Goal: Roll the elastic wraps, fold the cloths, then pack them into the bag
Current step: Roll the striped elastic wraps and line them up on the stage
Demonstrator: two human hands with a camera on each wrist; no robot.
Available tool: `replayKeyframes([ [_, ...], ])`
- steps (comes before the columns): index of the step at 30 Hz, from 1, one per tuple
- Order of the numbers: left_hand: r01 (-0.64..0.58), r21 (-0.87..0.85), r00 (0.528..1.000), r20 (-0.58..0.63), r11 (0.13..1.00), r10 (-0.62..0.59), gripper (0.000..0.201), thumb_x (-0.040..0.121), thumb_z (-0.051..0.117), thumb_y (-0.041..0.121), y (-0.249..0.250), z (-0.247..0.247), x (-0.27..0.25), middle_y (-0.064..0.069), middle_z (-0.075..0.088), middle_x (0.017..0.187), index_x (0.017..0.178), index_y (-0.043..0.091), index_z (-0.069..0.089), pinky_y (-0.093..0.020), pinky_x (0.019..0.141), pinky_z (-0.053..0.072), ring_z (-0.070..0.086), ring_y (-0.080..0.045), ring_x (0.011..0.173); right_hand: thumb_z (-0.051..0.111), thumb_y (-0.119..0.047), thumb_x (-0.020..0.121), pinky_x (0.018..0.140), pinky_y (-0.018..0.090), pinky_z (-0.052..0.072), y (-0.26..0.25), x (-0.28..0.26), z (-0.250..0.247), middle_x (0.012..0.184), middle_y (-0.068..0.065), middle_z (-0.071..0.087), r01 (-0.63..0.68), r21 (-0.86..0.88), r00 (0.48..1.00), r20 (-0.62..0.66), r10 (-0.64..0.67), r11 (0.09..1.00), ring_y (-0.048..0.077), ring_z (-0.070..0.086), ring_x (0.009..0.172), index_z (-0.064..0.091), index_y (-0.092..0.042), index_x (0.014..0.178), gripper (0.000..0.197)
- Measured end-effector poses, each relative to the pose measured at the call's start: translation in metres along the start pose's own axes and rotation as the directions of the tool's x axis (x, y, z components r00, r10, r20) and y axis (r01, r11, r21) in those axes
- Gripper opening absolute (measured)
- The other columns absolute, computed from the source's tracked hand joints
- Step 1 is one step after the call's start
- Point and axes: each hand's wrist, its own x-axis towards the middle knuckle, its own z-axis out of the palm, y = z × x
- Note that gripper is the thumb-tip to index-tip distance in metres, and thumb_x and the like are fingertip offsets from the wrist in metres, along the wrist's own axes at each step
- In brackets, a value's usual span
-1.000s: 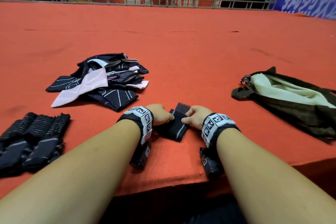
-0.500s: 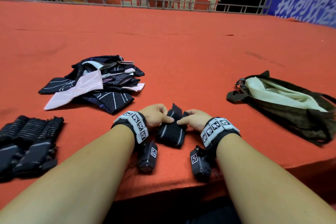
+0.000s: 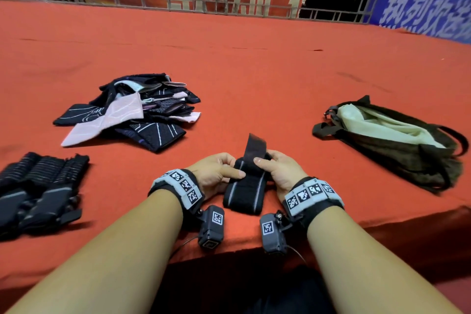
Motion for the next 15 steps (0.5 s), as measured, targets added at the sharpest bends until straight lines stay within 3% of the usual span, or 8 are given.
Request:
replayKeyframes([
  [3, 0.042, 0.007, 0.999, 0.013, 0.999, -0.042, 0.023, 0.086, 0.068, -0.005, 0.006, 0.003, -0.003, -0.011, 0.072, 0.092, 0.1, 0.012, 0.063, -0.028, 0.064, 0.06, 0.072, -0.02, 0.075, 0.068, -0.015, 0.093, 0.073, 0.035, 0.055, 0.001, 0.0, -0.001, 0.1, 0.011, 0.076, 0.019, 0.001, 1.0, 0.011, -0.019, 1.0, 0.023, 0.072, 0.086, 0.07, -0.011, 0.111, 0.018],
  [6, 0.041, 0.064, 0.997, 0.065, 0.997, -0.045, 0.032, 0.091, 0.07, 0.01, 0.008, 0.007, -0.004, -0.01, 0.073, 0.11, 0.122, 0.007, 0.067, -0.032, 0.083, 0.059, 0.072, -0.021, 0.096, 0.063, -0.018, 0.097, 0.088, 0.045, 0.056, 0.002, -0.001, 0.0, 0.104, 0.015, 0.076, 0.035, 0.04, 0.999, 0.02, -0.036, 0.999, 0.033, 0.072, 0.098, 0.073, -0.008, 0.109, 0.018],
  [9, 0.043, 0.04, 0.996, 0.076, 0.998, -0.046, 0.032, 0.096, 0.064, 0.012, 0.008, 0.011, -0.003, -0.014, 0.074, 0.111, 0.126, 0.002, 0.066, -0.034, 0.085, 0.06, 0.073, -0.022, 0.094, 0.056, -0.017, 0.101, 0.094, 0.047, 0.056, 0.001, -0.004, 0.003, 0.107, 0.02, 0.074, 0.029, 0.108, 1.0, 0.0, -0.029, 0.994, 0.037, 0.07, 0.104, 0.071, -0.002, 0.111, 0.024],
  [13, 0.054, -0.024, 0.996, 0.075, 0.998, -0.053, 0.033, 0.1, 0.058, 0.012, 0.005, 0.01, -0.001, -0.023, 0.067, 0.125, 0.13, -0.001, 0.063, -0.045, 0.101, 0.054, 0.068, -0.032, 0.108, 0.053, -0.017, 0.104, 0.079, 0.038, 0.058, -0.001, -0.007, 0.003, 0.095, 0.018, 0.076, 0.053, 0.177, 0.997, -0.064, -0.042, 0.983, 0.026, 0.073, 0.086, 0.074, -0.005, 0.097, 0.025],
  [15, 0.054, -0.027, 0.997, 0.061, 0.998, -0.052, 0.033, 0.101, 0.056, 0.012, 0.006, 0.011, -0.002, -0.021, 0.07, 0.12, 0.13, 0.0, 0.063, -0.039, 0.085, 0.061, 0.072, -0.027, 0.097, 0.049, -0.014, 0.105, 0.062, 0.028, 0.056, -0.001, -0.007, 0.002, 0.084, 0.013, 0.075, 0.06, 0.191, 0.996, -0.076, -0.046, 0.98, 0.019, 0.072, 0.072, 0.072, -0.006, 0.092, 0.028],
])
